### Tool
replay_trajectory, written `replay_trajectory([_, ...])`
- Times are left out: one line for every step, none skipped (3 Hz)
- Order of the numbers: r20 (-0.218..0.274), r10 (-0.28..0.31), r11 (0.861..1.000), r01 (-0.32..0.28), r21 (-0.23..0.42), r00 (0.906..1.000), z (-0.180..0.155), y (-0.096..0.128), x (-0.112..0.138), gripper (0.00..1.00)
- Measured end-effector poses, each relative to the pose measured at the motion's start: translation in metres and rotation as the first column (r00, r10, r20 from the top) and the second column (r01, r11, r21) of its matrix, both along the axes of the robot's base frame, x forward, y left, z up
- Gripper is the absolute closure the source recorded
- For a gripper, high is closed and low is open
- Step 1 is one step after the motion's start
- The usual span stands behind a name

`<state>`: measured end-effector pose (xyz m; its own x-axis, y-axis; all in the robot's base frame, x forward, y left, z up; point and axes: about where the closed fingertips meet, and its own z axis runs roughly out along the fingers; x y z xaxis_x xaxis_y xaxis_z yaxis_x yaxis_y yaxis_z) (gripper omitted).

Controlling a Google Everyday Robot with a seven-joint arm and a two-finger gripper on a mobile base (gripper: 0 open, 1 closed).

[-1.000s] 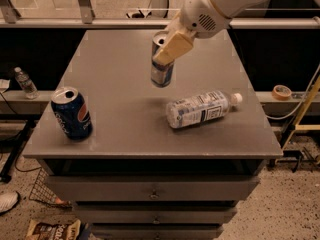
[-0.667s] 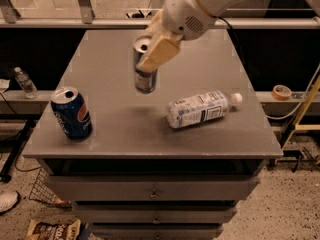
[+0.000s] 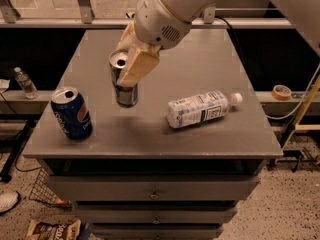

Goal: Move redbull can near pepsi can

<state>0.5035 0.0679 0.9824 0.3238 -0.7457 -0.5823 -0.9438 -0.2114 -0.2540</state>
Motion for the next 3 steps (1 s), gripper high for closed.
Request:
replay_trajectory([-0.015, 0.020, 1.000, -0.020, -0.004, 0.9997, -0.004, 0.006, 0.000, 1.00])
replay_trajectory([-0.050, 0.059, 0.998, -0.060, -0.036, 0.9970, -0.017, 0.019, 0.006, 1.00])
replay_trajectory([-0.084, 0.106, 0.992, -0.110, -0.055, 0.9908, -0.028, 0.029, 0.012, 1.00])
